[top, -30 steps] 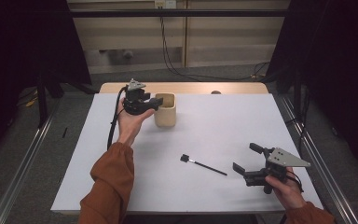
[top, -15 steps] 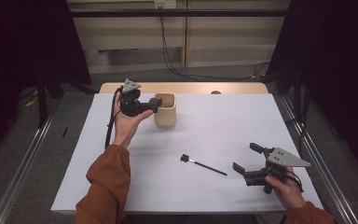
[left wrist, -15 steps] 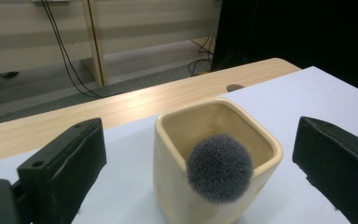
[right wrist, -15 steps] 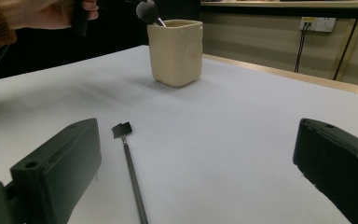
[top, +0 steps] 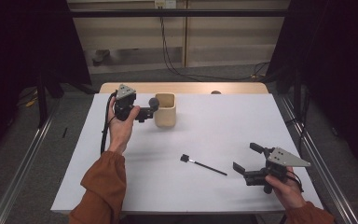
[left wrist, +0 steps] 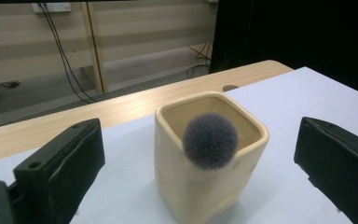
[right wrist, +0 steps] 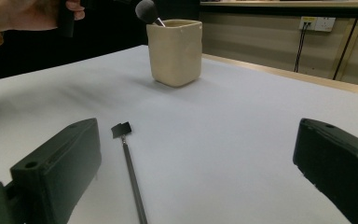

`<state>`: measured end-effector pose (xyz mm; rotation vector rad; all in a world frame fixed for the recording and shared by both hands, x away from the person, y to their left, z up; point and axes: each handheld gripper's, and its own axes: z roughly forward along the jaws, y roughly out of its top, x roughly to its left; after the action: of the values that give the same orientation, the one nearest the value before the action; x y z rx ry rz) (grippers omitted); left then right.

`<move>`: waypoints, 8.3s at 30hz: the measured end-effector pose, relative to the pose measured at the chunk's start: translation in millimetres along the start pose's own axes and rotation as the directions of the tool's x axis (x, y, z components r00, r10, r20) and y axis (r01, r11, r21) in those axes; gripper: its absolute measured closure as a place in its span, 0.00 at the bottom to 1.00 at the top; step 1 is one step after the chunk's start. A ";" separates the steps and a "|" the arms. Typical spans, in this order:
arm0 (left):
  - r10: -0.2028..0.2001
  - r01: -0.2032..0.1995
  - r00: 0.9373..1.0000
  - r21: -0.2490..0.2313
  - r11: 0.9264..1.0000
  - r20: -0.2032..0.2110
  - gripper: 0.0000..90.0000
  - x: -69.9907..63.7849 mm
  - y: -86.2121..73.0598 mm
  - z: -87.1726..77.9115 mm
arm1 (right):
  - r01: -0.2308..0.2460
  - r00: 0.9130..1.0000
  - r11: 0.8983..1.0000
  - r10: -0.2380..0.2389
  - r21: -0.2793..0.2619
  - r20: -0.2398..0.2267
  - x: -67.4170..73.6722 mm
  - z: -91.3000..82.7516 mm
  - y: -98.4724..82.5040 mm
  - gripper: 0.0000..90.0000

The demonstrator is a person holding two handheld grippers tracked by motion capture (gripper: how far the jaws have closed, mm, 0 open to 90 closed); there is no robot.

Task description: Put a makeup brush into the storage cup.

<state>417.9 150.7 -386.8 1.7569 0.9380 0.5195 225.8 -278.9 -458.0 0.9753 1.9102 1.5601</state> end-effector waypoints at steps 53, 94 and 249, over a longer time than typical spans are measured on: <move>0.018 -0.021 0.999 -0.105 0.994 -0.029 0.02 -15.5 -60.3 -115.0 | 0.007 1.000 1.000 -0.007 0.003 0.016 0.9 -1.3 -0.9 0.01; 0.043 -0.047 0.998 -0.079 0.996 -0.053 0.03 -34.6 -126.5 -172.1 | 0.000 1.000 1.000 0.000 -0.002 0.021 1.0 -5.7 0.0 0.00; 0.059 -0.064 0.995 -0.067 0.996 -0.076 0.04 -34.8 -132.2 -182.6 | 0.418 0.907 0.356 -0.105 0.836 -0.408 36.7 151.1 43.8 0.90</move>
<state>219.7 251.5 -437.3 1.7184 0.9090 0.6536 325.2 -151.9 -447.9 0.7141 3.0576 0.2985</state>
